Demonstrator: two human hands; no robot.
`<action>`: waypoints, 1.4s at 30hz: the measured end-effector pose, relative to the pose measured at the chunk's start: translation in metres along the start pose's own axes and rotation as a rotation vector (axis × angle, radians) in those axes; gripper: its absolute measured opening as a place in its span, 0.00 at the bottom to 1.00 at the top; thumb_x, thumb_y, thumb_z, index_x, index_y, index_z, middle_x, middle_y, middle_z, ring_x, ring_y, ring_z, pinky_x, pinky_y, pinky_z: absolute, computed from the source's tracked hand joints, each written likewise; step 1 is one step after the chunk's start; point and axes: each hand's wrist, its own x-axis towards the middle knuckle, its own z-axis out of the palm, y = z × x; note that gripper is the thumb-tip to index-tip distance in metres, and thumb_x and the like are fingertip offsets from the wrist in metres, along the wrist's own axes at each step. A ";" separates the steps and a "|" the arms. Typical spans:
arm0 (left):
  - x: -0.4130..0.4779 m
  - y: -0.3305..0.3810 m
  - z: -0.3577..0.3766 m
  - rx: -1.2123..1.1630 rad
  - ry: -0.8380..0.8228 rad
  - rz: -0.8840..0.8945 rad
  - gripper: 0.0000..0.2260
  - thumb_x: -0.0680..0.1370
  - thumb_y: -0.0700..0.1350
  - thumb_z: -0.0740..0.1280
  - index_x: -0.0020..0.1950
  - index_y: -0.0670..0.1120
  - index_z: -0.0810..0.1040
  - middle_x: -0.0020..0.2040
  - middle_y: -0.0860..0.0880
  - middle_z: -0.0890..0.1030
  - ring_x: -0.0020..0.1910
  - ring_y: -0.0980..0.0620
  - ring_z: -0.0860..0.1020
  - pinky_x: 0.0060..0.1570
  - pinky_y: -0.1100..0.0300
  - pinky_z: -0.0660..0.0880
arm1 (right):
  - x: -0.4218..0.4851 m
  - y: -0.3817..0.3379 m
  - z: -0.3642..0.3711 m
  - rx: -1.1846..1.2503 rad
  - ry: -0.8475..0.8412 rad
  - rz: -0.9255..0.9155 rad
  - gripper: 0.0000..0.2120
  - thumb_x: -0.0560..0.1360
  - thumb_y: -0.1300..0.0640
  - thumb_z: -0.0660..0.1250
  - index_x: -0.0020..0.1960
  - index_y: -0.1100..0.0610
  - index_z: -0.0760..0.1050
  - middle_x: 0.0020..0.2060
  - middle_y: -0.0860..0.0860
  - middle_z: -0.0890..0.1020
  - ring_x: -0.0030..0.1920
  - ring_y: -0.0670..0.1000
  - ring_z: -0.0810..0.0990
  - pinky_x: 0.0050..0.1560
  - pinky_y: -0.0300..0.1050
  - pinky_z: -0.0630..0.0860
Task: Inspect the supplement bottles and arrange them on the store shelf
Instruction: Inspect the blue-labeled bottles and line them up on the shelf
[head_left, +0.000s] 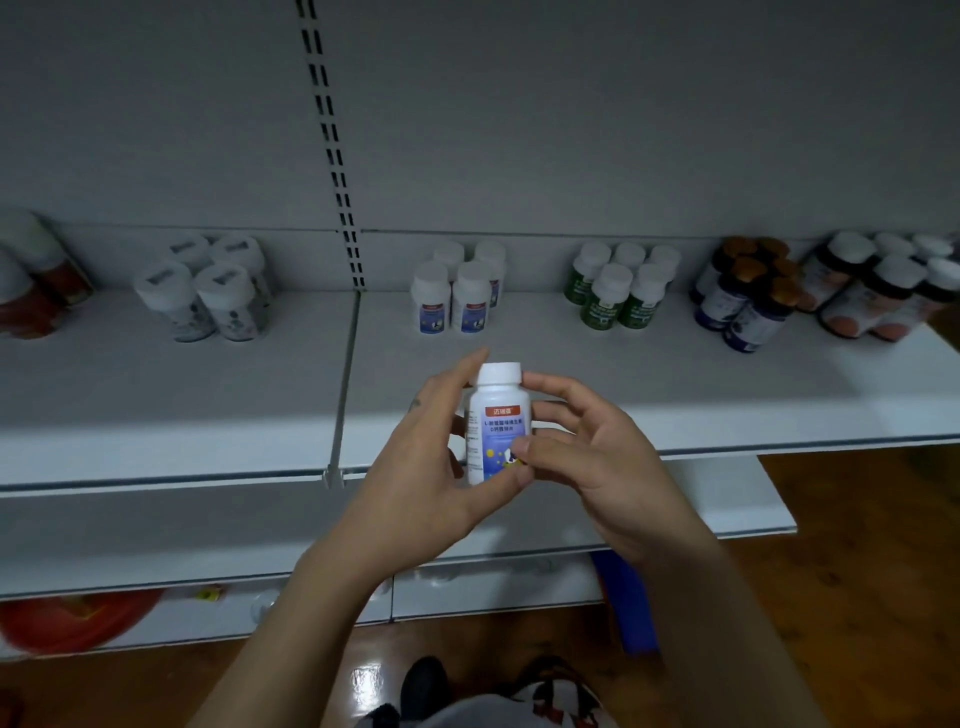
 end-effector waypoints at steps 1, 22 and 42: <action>-0.001 -0.003 -0.003 0.000 -0.003 0.004 0.38 0.70 0.51 0.76 0.75 0.57 0.61 0.61 0.55 0.74 0.50 0.59 0.76 0.39 0.70 0.74 | 0.001 0.002 0.004 -0.003 0.004 -0.003 0.23 0.72 0.72 0.70 0.62 0.54 0.76 0.50 0.56 0.84 0.46 0.53 0.85 0.45 0.45 0.81; 0.016 -0.037 -0.034 0.083 -0.048 0.002 0.47 0.62 0.55 0.81 0.75 0.61 0.58 0.66 0.66 0.63 0.51 0.65 0.73 0.39 0.73 0.71 | 0.039 0.015 0.027 0.000 -0.025 0.061 0.21 0.74 0.73 0.66 0.65 0.59 0.74 0.55 0.61 0.82 0.48 0.55 0.84 0.45 0.46 0.80; 0.027 -0.047 -0.011 -0.084 0.009 -0.069 0.46 0.69 0.46 0.78 0.78 0.59 0.54 0.63 0.61 0.74 0.50 0.56 0.79 0.43 0.66 0.76 | 0.060 0.025 0.006 -0.017 -0.002 0.091 0.30 0.64 0.64 0.77 0.65 0.57 0.75 0.55 0.60 0.82 0.51 0.53 0.84 0.53 0.47 0.80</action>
